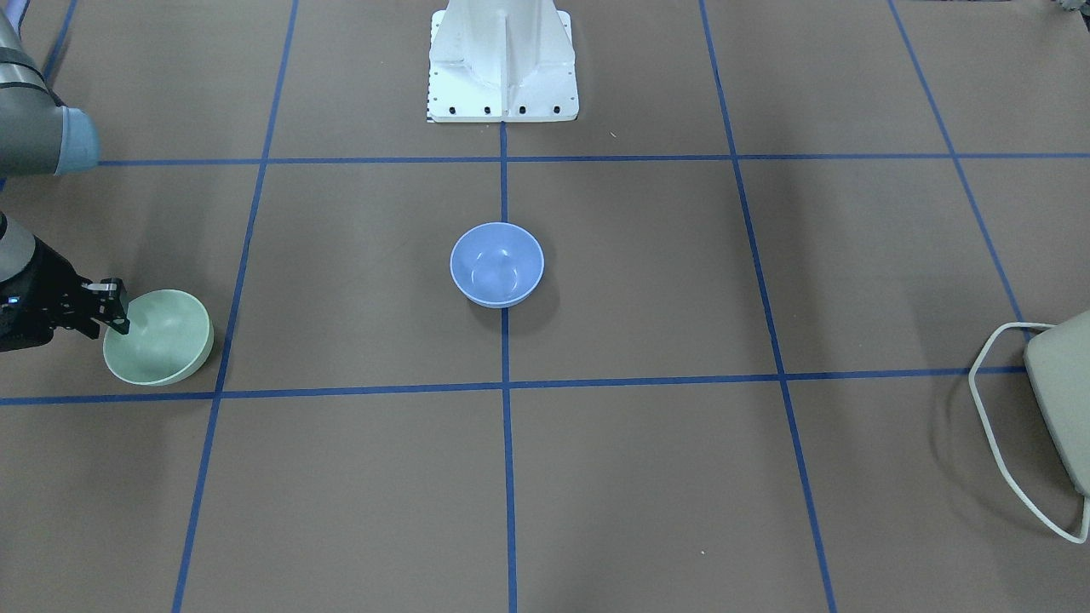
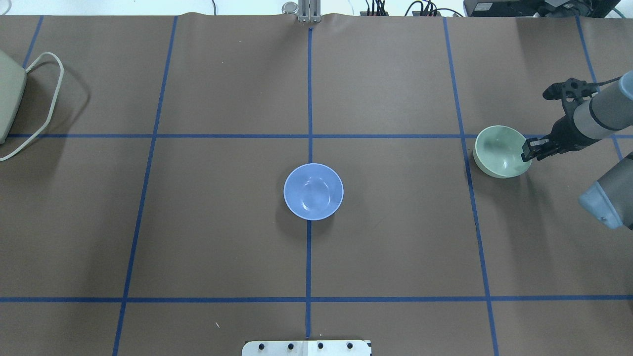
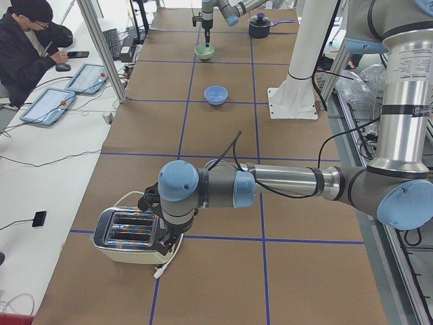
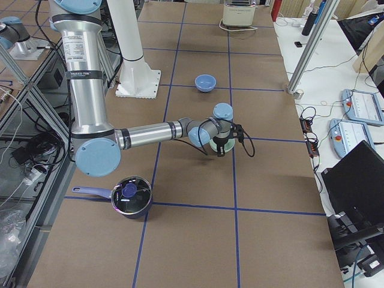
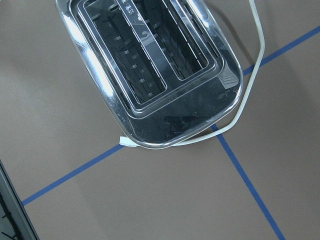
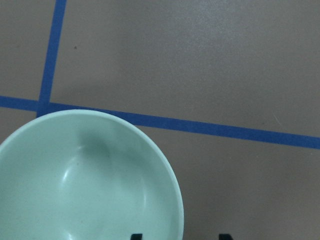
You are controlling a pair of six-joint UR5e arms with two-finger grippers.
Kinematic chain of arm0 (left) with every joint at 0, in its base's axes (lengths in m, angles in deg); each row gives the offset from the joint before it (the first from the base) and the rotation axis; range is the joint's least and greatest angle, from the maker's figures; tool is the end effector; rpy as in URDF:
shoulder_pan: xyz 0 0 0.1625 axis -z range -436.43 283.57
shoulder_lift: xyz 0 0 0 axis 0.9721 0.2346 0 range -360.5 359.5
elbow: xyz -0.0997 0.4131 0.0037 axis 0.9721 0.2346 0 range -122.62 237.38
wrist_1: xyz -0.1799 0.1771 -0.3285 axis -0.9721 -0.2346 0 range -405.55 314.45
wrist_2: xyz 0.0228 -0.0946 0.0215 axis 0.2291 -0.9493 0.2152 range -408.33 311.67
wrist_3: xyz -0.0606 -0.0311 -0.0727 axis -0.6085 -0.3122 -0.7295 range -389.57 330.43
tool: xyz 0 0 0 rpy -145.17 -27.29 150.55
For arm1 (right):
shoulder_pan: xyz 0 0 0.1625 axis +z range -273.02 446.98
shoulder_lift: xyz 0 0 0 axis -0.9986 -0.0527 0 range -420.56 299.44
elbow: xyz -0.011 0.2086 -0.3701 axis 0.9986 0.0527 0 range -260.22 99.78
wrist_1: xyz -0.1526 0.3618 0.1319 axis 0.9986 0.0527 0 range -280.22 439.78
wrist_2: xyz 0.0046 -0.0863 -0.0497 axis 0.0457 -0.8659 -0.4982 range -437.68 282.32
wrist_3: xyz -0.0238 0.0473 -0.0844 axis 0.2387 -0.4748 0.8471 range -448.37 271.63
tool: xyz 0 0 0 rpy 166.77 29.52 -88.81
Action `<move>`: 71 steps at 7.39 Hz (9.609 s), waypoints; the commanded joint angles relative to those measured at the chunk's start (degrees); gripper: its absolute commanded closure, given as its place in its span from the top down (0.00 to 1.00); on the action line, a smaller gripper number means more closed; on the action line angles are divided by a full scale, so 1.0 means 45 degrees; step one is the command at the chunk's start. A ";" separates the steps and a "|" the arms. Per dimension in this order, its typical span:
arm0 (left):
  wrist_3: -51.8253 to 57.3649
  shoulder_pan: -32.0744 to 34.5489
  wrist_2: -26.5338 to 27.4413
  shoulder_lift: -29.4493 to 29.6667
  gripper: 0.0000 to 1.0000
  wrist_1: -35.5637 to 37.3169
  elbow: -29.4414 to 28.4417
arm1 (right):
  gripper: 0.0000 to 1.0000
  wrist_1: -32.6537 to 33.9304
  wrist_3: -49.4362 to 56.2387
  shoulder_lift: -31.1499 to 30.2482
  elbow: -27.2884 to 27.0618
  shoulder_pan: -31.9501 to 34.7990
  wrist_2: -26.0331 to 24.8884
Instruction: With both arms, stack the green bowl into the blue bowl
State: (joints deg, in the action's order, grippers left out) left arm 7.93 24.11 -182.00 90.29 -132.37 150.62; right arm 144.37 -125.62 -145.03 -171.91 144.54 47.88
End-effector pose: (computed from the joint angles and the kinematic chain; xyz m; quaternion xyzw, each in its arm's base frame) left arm -0.1546 -0.4776 0.6305 0.1577 0.3369 0.2190 0.9020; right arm -0.2356 -0.5111 0.5507 0.0520 -0.3934 -0.0474 0.9167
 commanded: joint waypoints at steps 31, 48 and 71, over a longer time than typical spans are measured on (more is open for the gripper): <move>-0.5833 -0.0097 -0.1194 -0.1250 0.98 -0.0881 0.0589 | 0.00 0.4825 -0.9437 0.6877 -0.1166 -0.6306 -0.3919; -0.7394 -0.0739 -0.1000 -0.1255 0.98 -0.1839 0.0101 | 1.00 0.5958 0.2009 0.2979 -0.1577 0.1791 -0.0541; -0.7200 -0.1543 -0.0179 -0.1035 0.98 -0.1956 0.0550 | 1.00 0.5801 0.6637 -0.2966 -0.1595 0.6702 0.0632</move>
